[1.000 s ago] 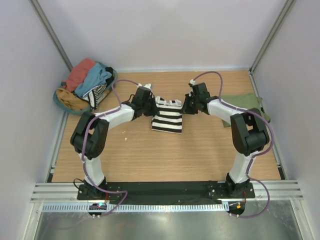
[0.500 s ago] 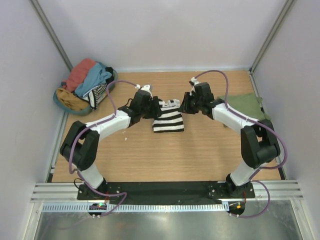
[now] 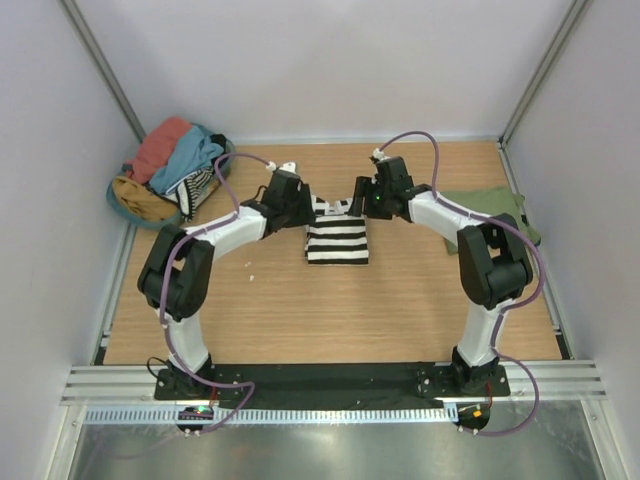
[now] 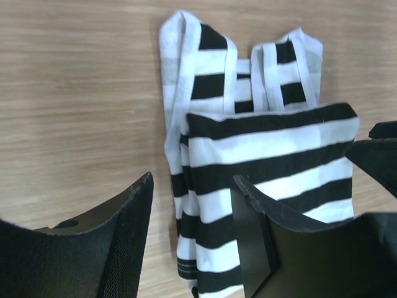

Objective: Fold and stack the tank tops

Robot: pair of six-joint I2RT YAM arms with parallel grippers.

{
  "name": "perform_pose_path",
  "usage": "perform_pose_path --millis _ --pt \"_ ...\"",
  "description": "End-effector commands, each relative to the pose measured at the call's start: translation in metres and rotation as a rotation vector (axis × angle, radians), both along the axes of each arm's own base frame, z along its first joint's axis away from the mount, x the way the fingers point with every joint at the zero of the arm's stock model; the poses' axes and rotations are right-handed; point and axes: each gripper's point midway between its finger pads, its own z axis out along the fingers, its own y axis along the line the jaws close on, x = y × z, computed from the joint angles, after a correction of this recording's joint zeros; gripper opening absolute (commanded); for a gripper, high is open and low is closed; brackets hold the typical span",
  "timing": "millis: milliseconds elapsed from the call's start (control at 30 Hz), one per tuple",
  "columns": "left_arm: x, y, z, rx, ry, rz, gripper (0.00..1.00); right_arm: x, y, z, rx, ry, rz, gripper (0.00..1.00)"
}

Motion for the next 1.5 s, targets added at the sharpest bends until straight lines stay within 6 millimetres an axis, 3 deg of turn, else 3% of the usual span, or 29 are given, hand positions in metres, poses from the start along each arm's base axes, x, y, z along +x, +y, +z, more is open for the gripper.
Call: perform_pose_path --millis 0,33,233,433,467,533,567,667,700,733,800,967,1200,1467 --pt "0.021 -0.002 0.015 -0.011 -0.047 -0.005 0.53 0.021 0.0 0.009 -0.031 -0.056 -0.004 0.64" --pt "0.022 -0.004 0.015 -0.019 -0.043 -0.016 0.52 0.021 0.001 0.0 -0.04 -0.037 -0.001 0.64" --pt "0.027 -0.023 0.004 -0.073 -0.002 -0.059 0.5 0.025 0.001 -0.008 -0.047 -0.026 -0.008 0.61" --pt "0.031 -0.029 -0.007 -0.087 0.024 -0.062 0.42 0.029 0.003 -0.008 -0.038 -0.029 -0.006 0.42" --pt "0.031 -0.029 -0.009 -0.086 0.026 -0.06 0.37 0.03 0.003 -0.009 -0.036 -0.029 -0.006 0.35" --pt "0.034 -0.031 -0.01 -0.087 0.025 -0.06 0.14 0.03 0.006 -0.007 -0.027 -0.027 0.003 0.23" --pt "0.035 -0.032 -0.008 -0.09 0.023 -0.062 0.03 0.029 0.006 -0.006 -0.024 -0.03 0.007 0.12" --pt "0.03 -0.028 -0.002 -0.09 0.014 -0.062 0.0 0.024 0.007 -0.001 -0.016 -0.03 0.014 0.01" --pt "0.028 -0.026 0.002 -0.086 0.004 -0.055 0.0 0.024 0.006 0.01 -0.006 -0.051 0.009 0.01" --pt "0.027 -0.024 0.013 -0.091 -0.018 -0.052 0.0 0.018 0.005 0.008 -0.004 -0.044 0.01 0.01" --pt "0.018 -0.021 0.013 -0.087 -0.016 -0.053 0.0 0.012 0.007 0.024 0.022 -0.064 0.012 0.01" --pt "-0.003 -0.013 0.037 -0.087 -0.084 -0.033 0.0 -0.011 0.008 0.04 0.036 -0.087 0.014 0.01" --pt "-0.021 -0.018 0.062 -0.133 -0.138 -0.043 0.0 -0.032 0.013 0.062 0.043 -0.121 0.027 0.01" --pt "-0.02 -0.017 0.073 -0.139 -0.163 -0.028 0.0 -0.028 0.013 0.08 0.046 -0.158 0.022 0.01"
